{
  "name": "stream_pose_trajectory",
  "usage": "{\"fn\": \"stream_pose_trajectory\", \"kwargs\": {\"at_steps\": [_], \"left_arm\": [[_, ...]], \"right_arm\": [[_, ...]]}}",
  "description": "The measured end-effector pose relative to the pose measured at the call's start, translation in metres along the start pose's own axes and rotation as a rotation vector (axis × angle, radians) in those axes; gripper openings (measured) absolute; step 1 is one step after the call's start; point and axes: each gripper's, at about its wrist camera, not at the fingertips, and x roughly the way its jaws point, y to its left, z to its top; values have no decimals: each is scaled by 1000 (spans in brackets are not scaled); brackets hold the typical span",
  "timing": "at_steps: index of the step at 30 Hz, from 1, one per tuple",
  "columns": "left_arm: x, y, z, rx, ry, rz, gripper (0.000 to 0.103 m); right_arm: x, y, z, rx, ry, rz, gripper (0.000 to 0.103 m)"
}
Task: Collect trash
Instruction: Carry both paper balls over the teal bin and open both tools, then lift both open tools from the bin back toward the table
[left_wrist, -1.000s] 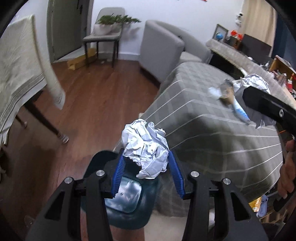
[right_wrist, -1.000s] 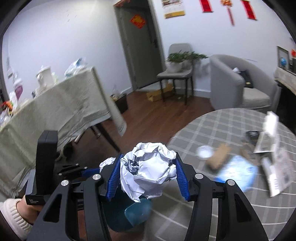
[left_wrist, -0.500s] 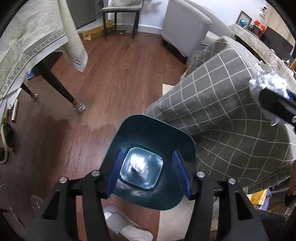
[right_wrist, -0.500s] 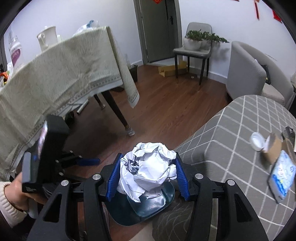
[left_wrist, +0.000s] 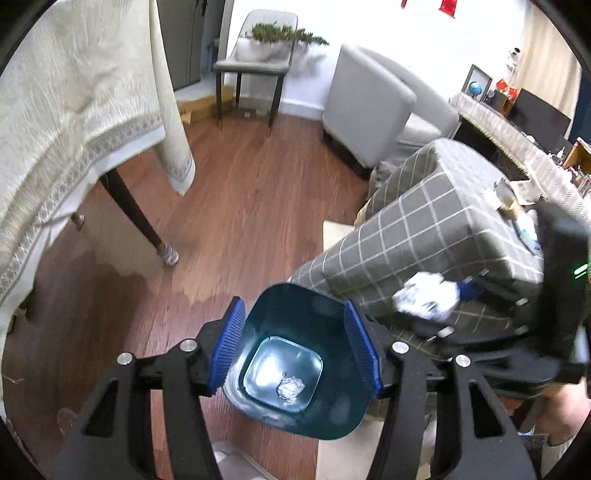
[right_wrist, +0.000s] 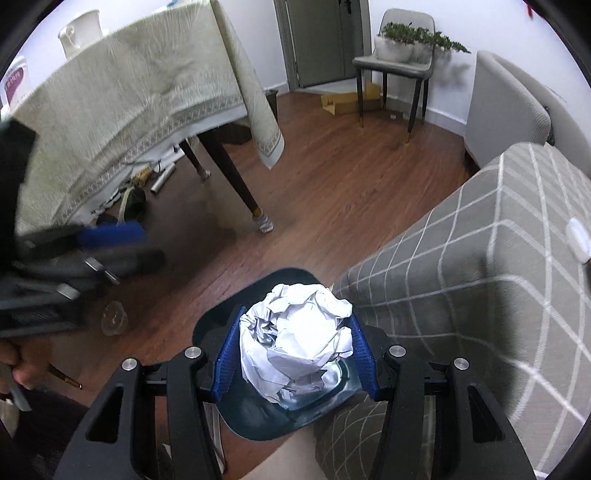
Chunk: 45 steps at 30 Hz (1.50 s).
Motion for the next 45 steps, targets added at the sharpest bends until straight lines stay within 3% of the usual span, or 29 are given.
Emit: {"fn": "stream_pose_trajectory", "kwargs": {"at_steps": [3,6,12,19,28,36,45], "left_arm": [[-9,-1,4,8,-37,11,56],[-15,-2,7,-1,-67,-15,48],[-28,-14,16,-7,-118,-60,42],[-53,-29,25,9,-208,-109,39],[-62,-49,32,46,-267,-103,41],[-65,-57,39,40,-298,-71,41],[-56,-80,44,39,-304,-77,45]], "right_arm": [[15,4,-5,-9,35,-6,54],[30,9,-8,-12,68,-3,54],[49,12,-14,-20,111,-19,55],[55,9,-21,-5,125,-34,65],[24,17,-16,-35,48,4,69],[-38,21,-8,-81,-96,29,69],[-92,-8,-8,-64,-206,-4,69]]}}
